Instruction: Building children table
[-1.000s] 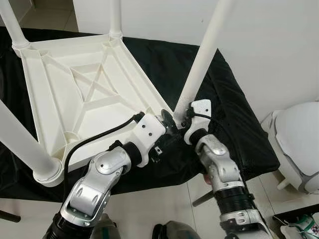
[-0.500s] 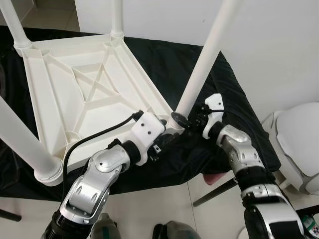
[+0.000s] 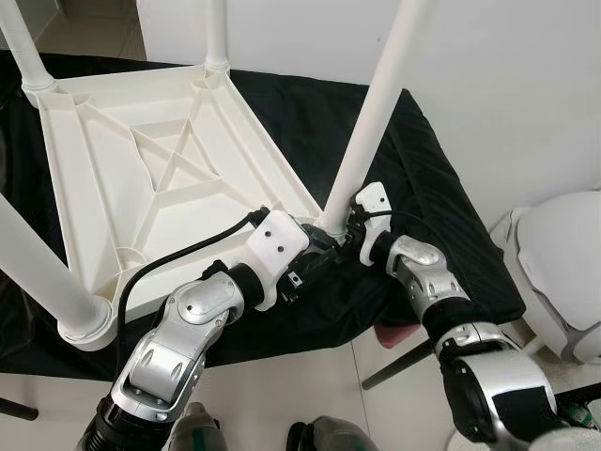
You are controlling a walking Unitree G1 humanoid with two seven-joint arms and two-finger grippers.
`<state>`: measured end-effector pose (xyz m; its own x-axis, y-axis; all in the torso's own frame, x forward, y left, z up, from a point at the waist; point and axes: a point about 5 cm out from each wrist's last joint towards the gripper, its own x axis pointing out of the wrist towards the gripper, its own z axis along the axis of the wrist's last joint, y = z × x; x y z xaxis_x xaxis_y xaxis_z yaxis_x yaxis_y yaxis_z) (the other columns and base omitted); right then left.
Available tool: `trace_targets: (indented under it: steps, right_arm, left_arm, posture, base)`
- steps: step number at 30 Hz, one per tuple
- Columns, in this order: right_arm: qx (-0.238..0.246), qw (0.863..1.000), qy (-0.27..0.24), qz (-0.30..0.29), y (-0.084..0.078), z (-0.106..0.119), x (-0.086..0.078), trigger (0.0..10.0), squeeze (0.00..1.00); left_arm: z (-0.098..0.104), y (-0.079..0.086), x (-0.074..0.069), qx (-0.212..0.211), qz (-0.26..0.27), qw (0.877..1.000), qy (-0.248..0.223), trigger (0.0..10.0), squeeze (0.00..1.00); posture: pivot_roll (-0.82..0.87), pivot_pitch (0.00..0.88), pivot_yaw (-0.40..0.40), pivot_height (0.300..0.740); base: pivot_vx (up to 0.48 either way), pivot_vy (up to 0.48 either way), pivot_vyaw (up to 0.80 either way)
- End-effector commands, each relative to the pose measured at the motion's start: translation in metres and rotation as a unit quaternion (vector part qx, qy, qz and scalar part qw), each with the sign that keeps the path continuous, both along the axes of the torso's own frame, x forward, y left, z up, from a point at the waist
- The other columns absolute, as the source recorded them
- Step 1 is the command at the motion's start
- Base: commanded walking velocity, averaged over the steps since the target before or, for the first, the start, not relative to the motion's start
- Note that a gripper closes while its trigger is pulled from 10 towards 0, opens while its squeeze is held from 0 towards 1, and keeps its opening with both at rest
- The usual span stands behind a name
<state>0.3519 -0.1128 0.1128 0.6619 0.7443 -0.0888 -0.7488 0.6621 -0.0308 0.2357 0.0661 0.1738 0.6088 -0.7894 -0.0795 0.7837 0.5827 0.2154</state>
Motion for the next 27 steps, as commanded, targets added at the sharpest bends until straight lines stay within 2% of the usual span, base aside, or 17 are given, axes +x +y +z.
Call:
trace_targets:
  steps: [1, 10, 13, 17, 20, 27]
  right_arm:
    - [-0.004, 1.000, -0.007, 0.011, 0.004, 0.003, 0.002, 0.0, 0.00]
    - [0.003, 1.000, -0.010, 0.009, -0.004, -0.003, -0.002, 0.0, 0.00]
    - [0.007, 1.000, -0.007, -0.005, -0.006, -0.005, -0.002, 0.0, 0.00]
    - [0.006, 0.999, 0.003, -0.053, -0.008, -0.012, -0.004, 0.0, 0.00]
    - [0.004, 0.998, 0.002, -0.062, -0.007, -0.013, -0.004, 0.0, 0.00]
    - [0.032, 0.994, 0.009, -0.108, 0.012, -0.012, -0.009, 0.0, 0.00]
  left_arm:
    - [0.003, 0.000, 0.000, -0.004, 0.017, 1.000, -0.007, 10.0, 0.00]
    - [0.003, -0.002, 0.000, -0.006, 0.012, 1.000, -0.005, 10.0, 0.00]
    - [0.003, -0.002, 0.000, -0.006, 0.009, 1.000, -0.005, 10.0, 0.00]
    - [0.003, -0.003, -0.001, -0.006, 0.007, 1.000, -0.004, 10.0, 0.00]
    - [0.003, -0.003, -0.001, -0.006, 0.006, 1.000, -0.004, 10.0, 0.00]
    - [0.002, -0.005, -0.001, -0.007, 0.002, 1.000, -0.001, 10.0, 0.00]
  posture:
    - [0.06, 0.000, -0.128, 0.740]
    - [0.05, 0.000, -0.122, 0.740]
    - [0.03, 0.000, -0.116, 0.740]
    - [0.03, 0.003, -0.112, 0.740]
    - [0.03, 0.003, -0.112, 0.740]
    - [0.02, 0.005, -0.111, 0.740]
  base:
    - [0.000, 0.000, 0.00]
    - [0.000, 0.000, 0.00]
    - [0.000, 0.000, 0.00]
    - [0.000, 0.000, 0.00]
    - [0.000, 0.000, 0.00]
    - [0.000, 0.000, 0.00]
